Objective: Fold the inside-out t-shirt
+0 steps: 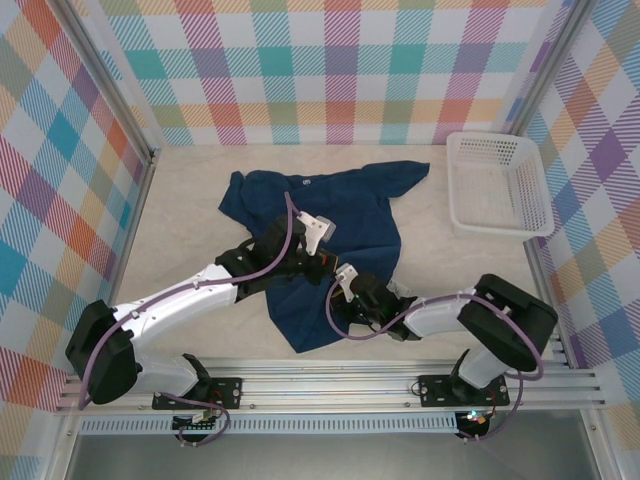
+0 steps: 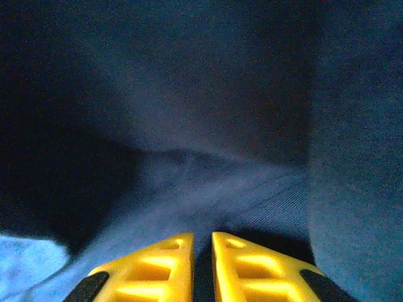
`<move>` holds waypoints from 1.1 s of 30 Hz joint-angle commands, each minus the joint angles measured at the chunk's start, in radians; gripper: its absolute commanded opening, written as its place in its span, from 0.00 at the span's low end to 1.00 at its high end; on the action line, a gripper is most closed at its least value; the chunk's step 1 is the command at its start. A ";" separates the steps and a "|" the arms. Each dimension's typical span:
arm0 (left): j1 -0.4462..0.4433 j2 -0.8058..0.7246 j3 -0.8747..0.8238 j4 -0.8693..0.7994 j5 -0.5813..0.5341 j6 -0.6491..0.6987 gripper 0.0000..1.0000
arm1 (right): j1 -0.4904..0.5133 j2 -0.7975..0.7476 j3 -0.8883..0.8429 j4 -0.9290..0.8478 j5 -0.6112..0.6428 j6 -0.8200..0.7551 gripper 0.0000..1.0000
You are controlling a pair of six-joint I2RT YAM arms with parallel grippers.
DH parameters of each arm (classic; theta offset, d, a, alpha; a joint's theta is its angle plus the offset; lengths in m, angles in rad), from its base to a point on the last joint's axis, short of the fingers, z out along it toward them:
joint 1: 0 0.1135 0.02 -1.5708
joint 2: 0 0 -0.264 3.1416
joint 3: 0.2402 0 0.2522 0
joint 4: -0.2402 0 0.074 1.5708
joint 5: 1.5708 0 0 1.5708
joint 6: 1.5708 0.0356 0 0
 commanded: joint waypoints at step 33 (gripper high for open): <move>0.050 -0.073 0.175 -0.180 0.097 -0.015 0.00 | 0.026 0.248 0.159 0.270 0.083 -0.061 0.12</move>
